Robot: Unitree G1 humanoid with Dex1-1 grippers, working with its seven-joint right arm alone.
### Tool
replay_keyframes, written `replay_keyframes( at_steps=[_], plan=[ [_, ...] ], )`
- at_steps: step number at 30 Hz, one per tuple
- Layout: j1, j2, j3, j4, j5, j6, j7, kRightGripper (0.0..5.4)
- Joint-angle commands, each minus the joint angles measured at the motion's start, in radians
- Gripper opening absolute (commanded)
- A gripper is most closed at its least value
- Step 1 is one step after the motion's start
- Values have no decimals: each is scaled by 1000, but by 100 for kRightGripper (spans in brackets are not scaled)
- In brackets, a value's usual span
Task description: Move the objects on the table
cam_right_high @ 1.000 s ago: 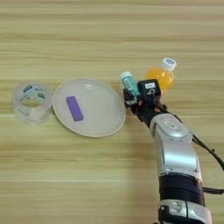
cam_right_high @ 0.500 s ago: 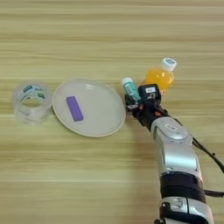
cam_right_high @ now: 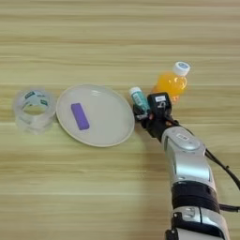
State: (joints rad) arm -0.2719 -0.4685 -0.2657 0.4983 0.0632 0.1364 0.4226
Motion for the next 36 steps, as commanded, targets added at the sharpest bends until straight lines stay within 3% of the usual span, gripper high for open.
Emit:
replay_keyframes(
  at_steps=[1, 25, 36],
  plan=[
    [-84, -64, -15, -20, 7, -43, -13, 169],
    [-89, -36, 47, 6, 2, -61, 8, 169],
    [-128, -44, 51, 130, 0, -86, 7, 169]
  ],
)
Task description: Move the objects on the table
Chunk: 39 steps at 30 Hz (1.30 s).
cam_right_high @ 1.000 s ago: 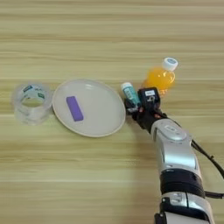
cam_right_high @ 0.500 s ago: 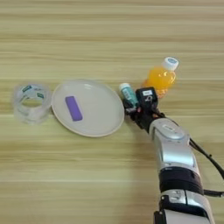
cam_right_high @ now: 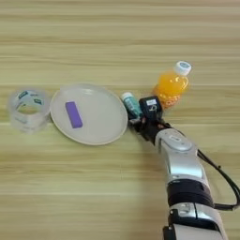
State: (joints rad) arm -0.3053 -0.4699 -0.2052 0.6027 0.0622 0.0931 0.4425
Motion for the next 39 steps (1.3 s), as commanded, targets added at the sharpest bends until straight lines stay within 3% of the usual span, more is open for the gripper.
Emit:
replay_keyframes(
  at_steps=[1, 14, 15, 22, 33, 39],
  plan=[
    [-103, -45, -10, 52, 0, -50, -13, 169],
    [-128, -52, -9, 127, -1, -99, -15, 168],
    [-128, -52, -9, 126, -1, -100, -16, 197],
    [-102, -49, -15, 38, 1, -96, -37, 261],
    [6, -61, -36, -266, -3, -13, -81, 363],
    [18, -59, -41, -300, -7, 11, -87, 434]
  ],
)
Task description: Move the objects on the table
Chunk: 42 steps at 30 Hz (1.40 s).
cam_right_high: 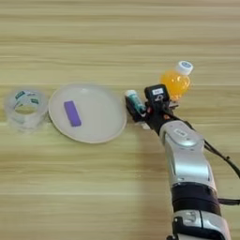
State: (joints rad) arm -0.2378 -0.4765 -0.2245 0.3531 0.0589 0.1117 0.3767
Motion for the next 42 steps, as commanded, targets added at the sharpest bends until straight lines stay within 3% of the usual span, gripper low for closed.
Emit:
replay_keyframes(
  at_steps=[1, 5, 10, 18, 26, 29, 35, 42],
  plan=[
    [-50, -52, -22, -47, -4, -7, -21, 440],
    [-48, -51, -23, -52, -4, 0, -20, 500],
    [-40, -29, -20, -89, 11, -5, -16, 537],
    [-13, 29, -11, -208, 42, 10, -8, 537],
    [-22, 97, 8, -205, 63, -3, -13, 537],
    [-36, 134, 9, -184, 69, -52, -28, 537],
    [-74, 205, 14, -93, 34, -244, -116, 537],
    [-138, 271, -1, 55, 73, -441, -154, 537]
  ],
)
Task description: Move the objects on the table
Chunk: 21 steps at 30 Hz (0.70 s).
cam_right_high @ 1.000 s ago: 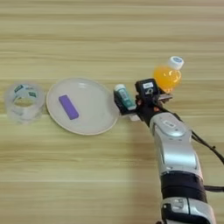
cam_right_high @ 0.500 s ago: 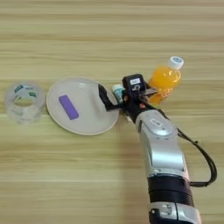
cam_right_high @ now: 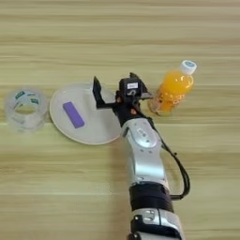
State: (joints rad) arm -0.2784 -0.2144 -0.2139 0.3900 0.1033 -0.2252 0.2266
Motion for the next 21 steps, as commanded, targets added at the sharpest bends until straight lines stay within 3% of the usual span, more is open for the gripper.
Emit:
replay_keyframes(
  at_steps=[1, 21],
  plan=[
    [-100, 14, -10, 28, 35, -119, 2, 537],
    [-132, 11, -19, 118, 51, -254, -3, 537]
  ],
)
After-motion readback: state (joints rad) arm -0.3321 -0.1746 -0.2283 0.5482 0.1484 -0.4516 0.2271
